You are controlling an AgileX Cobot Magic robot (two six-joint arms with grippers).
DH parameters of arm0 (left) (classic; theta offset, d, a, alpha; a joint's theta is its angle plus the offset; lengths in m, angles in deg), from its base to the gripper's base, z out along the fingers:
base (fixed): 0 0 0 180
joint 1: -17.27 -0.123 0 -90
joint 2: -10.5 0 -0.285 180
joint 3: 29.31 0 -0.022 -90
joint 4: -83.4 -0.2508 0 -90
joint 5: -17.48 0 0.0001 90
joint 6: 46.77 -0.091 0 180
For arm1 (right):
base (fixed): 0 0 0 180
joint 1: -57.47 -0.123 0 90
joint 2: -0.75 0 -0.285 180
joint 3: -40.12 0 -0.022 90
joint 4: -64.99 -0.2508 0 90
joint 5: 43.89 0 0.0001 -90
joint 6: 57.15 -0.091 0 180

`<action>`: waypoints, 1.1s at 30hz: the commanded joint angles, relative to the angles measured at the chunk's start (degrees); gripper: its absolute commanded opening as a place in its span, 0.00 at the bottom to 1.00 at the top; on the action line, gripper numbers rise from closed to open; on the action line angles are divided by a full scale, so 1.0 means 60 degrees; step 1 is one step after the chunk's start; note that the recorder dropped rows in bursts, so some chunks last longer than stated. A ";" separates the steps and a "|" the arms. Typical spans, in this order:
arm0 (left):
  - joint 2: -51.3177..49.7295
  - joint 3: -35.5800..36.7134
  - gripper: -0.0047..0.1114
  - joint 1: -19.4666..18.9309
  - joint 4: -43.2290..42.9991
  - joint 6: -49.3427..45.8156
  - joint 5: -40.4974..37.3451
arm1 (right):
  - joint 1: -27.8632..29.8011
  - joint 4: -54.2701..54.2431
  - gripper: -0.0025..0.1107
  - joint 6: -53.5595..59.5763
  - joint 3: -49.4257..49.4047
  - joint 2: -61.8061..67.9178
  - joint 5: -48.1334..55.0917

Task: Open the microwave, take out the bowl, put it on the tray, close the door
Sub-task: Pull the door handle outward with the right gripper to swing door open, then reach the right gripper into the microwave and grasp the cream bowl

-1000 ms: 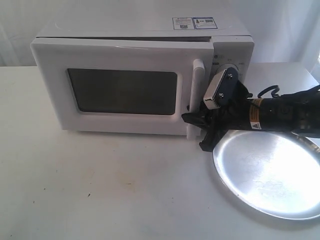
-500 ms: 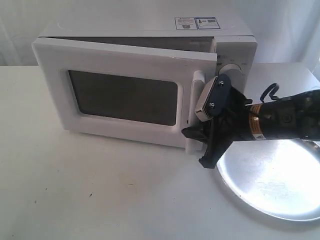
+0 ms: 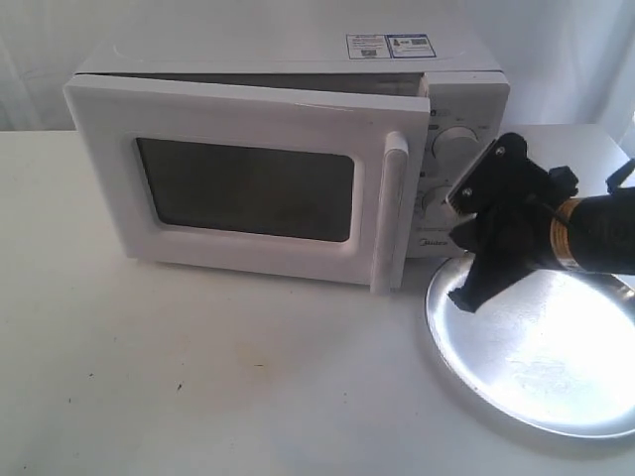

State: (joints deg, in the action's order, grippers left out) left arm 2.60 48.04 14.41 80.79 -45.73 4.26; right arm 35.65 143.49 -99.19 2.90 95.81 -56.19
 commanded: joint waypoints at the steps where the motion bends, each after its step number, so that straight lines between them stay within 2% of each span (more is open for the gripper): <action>1: 0.0020 -0.0023 0.04 0.0040 0.0068 0.0034 -0.0011 | 0.0025 -0.1305 0.02 0.0570 0.0559 -0.0084 -0.1185; 7: 0.0020 -0.0023 0.04 0.0040 0.0068 0.0034 -0.0011 | 0.0025 -0.4400 0.02 0.2420 0.1092 -0.0084 -0.1804; 11: 0.0020 -0.0023 0.04 0.0040 0.0068 0.0034 -0.0011 | -0.0020 -0.4284 0.02 0.2280 0.1092 -0.0062 -0.3376; 14: 0.0020 -0.0023 0.04 0.0040 0.0068 0.0034 -0.0011 | -0.0069 -0.2494 0.02 0.1463 0.1092 -0.0062 -0.4346; 18: 0.0020 -0.0023 0.04 0.0040 0.0068 0.0034 -0.0011 | -0.0069 0.1547 0.02 0.0407 0.1092 -0.0062 -0.6134; 21: 0.0020 -0.0023 0.04 0.0040 0.0068 0.0034 -0.0011 | -0.0069 0.2827 0.02 -0.0013 0.1092 -0.0062 -0.7561; 24: 0.0020 -0.0023 0.04 0.0040 0.0068 0.0034 -0.0011 | -0.0069 0.3015 0.02 -0.0017 0.1092 -0.0062 -0.8952; 26: 0.0020 -0.0023 0.04 0.0040 0.0068 0.0034 -0.0011 | -0.0069 0.2614 0.02 0.0284 0.1092 -0.0062 -0.9314; 28: 0.0020 -0.0023 0.04 0.0040 0.0068 0.0034 -0.0011 | -0.0069 0.0835 0.02 0.0728 0.1092 -0.0062 -0.8784; 30: 0.0020 -0.0023 0.04 0.0040 0.0068 0.0034 -0.0011 | -0.0164 -0.0679 0.02 0.0118 0.1092 -0.0049 -0.7943; 33: 0.0020 -0.0023 0.04 0.0040 0.0068 0.0034 -0.0011 | -0.0470 -0.2229 0.02 0.0187 0.1092 0.0104 -0.7014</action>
State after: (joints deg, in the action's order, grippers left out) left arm 2.60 48.04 14.41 80.79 -45.73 4.26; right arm 34.44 139.59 -97.73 9.12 95.73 -103.42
